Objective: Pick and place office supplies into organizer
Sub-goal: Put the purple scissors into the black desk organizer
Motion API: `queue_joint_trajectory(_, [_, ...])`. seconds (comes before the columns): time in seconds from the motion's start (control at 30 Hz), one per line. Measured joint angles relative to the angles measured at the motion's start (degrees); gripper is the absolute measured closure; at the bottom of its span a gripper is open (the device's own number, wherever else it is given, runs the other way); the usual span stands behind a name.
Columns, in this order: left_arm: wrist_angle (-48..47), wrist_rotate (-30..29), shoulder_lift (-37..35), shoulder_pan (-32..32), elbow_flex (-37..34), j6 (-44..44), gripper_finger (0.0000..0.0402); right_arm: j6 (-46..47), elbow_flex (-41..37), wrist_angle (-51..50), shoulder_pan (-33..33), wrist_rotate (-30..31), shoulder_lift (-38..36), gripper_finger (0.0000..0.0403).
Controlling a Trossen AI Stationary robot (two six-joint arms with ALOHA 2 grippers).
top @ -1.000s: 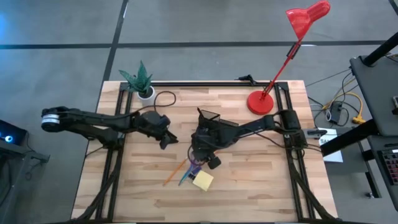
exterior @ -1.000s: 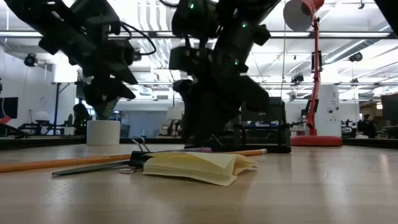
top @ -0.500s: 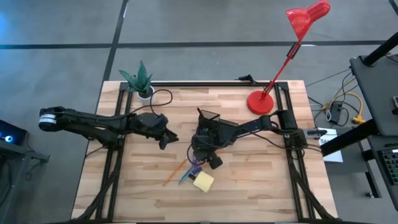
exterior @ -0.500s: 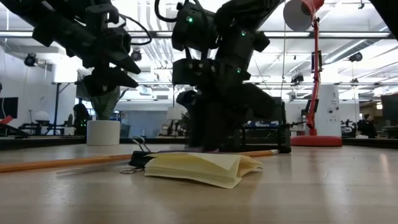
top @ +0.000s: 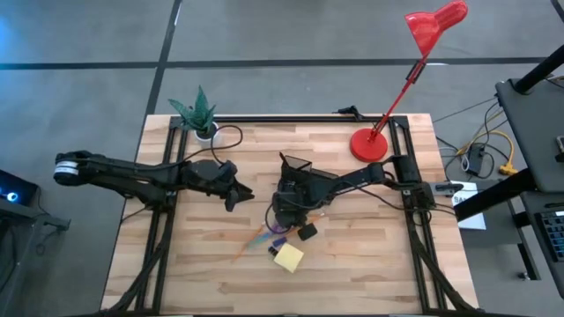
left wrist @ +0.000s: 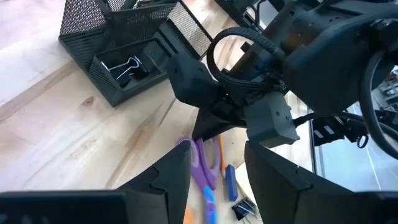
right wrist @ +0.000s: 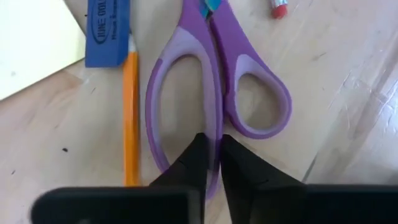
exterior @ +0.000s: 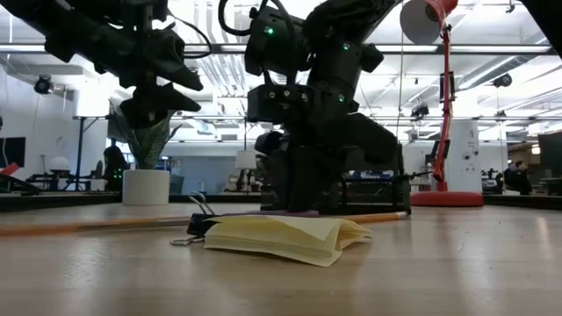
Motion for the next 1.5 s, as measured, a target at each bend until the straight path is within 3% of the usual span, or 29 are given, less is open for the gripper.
queue_joint_trajectory(0.37, [0.0,0.0,-1.3,0.0,0.4,8.9,0.0265,4.5,6.3,-8.2,1.3,12.1,0.6,0.0388])
queue_joint_trajectory(0.77, [-0.3,-1.4,-6.7,0.1,0.4,13.7,0.0265,14.0,21.9,-32.5,5.3,24.5,0.4,0.039])
queue_joint_trajectory(0.93, [-0.4,-5.6,-9.0,0.3,0.4,16.8,0.0265,25.4,28.3,-45.2,7.9,30.6,0.4,0.039])
queue_joint_trajectory(1.1, [-0.5,-6.2,-10.4,0.4,0.4,16.8,0.0265,40.3,32.3,-57.3,9.6,31.9,0.4,0.039])
queue_joint_trajectory(1.27, [-0.5,-6.2,-11.7,0.4,0.4,16.6,0.0265,47.3,32.1,-57.3,11.4,32.3,-1.1,0.039])
queue_joint_trajectory(1.5, [-0.6,-6.1,-13.8,0.4,0.4,16.1,0.0265,80.8,32.9,-48.2,10.3,22.9,-3.7,0.039])
